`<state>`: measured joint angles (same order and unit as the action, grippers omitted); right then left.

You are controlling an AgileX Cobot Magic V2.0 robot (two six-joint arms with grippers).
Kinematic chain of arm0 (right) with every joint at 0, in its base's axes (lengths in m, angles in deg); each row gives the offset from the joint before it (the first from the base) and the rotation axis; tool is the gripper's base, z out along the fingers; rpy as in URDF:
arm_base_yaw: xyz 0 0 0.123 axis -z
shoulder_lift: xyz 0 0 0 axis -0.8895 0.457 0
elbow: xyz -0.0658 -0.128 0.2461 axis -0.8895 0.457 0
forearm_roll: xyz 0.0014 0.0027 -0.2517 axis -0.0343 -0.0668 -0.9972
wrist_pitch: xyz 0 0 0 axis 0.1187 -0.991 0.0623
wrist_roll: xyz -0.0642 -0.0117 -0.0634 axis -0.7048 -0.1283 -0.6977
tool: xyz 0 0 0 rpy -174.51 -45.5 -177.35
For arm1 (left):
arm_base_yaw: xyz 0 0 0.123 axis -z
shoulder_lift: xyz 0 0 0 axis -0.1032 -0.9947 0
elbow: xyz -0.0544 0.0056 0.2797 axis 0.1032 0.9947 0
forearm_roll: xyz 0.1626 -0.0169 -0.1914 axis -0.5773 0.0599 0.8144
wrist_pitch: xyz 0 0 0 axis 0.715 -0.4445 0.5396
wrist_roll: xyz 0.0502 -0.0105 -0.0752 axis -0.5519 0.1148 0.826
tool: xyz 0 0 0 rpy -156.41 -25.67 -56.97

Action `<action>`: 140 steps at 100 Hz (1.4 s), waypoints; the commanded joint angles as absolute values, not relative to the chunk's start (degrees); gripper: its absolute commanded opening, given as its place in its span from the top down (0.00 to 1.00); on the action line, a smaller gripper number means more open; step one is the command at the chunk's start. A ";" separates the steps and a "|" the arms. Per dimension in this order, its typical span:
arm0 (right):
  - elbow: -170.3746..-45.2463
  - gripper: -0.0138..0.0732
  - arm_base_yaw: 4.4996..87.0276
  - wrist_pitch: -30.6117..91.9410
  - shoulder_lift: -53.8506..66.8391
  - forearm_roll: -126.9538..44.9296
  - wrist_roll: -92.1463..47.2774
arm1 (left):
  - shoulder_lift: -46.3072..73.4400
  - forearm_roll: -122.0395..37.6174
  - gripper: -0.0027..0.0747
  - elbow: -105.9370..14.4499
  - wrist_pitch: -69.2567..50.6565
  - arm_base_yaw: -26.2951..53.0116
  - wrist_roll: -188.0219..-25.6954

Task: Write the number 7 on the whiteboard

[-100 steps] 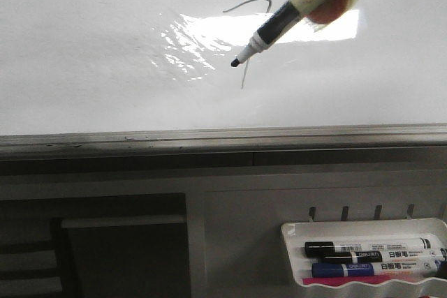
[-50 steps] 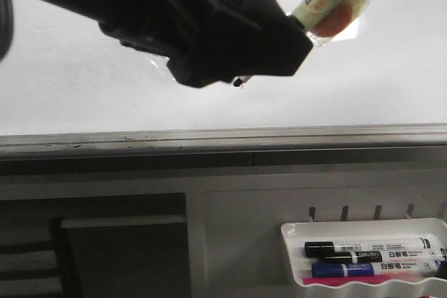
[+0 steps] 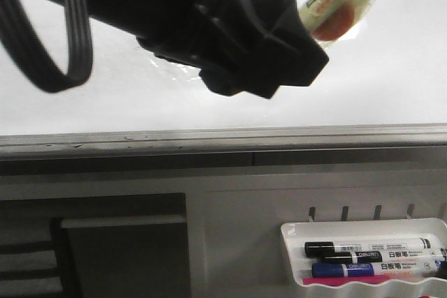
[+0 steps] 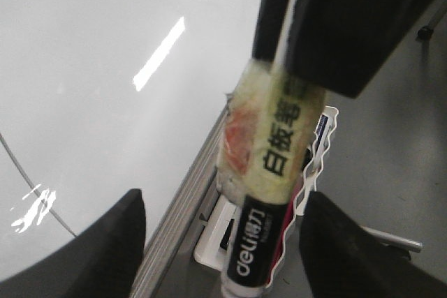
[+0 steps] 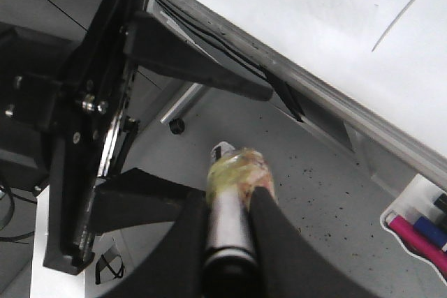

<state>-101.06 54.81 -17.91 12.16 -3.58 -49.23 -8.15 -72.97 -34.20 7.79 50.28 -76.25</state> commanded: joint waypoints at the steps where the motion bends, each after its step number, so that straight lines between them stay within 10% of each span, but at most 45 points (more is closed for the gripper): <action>1: -102.99 0.91 54.70 -17.77 11.58 -0.68 -49.41 | -6.71 -72.99 0.54 -36.22 11.79 50.66 -75.78; 29: -102.99 0.91 54.70 -18.14 11.58 -0.68 -49.41 | -6.71 -74.01 0.99 -36.22 11.79 50.66 -75.78; 41: -102.99 0.87 54.70 -19.01 11.58 -0.48 -49.41 | -6.71 -74.01 0.99 -36.22 11.68 50.66 -75.78; 70: -103.43 0.19 54.84 -18.49 11.19 -0.10 -49.41 | -5.29 -71.09 0.99 -36.22 8.68 50.22 -75.68; 140: -98.83 0.27 63.49 -16.28 -0.36 -2.93 -49.30 | 2.08 -29.84 0.99 -25.99 25.43 37.07 -75.68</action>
<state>-97.59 62.98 -18.50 0.39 -6.46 -49.13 3.23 -30.28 -23.84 19.11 37.22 -76.16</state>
